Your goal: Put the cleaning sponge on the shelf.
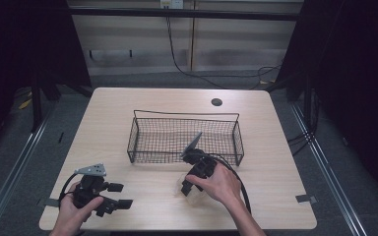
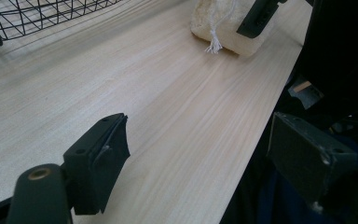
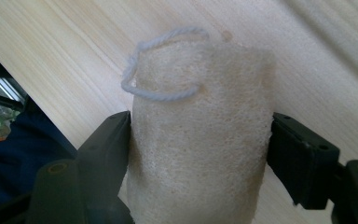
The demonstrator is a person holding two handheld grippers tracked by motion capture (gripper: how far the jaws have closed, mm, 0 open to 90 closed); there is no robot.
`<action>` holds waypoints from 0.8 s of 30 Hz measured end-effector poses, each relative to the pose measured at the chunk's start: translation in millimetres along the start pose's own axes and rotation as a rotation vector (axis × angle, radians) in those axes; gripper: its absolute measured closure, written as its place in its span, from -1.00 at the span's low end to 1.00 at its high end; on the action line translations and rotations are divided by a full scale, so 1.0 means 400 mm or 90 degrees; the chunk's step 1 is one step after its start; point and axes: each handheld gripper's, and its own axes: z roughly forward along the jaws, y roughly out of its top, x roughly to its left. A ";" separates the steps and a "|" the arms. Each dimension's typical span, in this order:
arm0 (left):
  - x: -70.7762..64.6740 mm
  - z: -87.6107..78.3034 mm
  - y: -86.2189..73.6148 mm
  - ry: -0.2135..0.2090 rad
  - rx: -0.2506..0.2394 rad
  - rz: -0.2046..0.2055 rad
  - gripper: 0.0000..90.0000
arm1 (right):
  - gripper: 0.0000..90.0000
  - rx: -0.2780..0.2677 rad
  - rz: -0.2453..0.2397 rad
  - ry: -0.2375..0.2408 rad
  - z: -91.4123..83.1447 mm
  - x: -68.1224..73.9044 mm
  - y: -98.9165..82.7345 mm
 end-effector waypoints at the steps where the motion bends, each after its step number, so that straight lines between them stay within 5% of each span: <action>1: 0.000 0.000 0.000 0.000 -0.001 -0.001 -0.56 | -0.43 0.001 0.001 -0.002 -0.001 0.000 -0.001; 24: 0.000 0.001 0.000 0.005 -0.002 -0.001 -0.56 | -0.42 -0.028 -0.035 0.014 -0.065 0.013 -0.020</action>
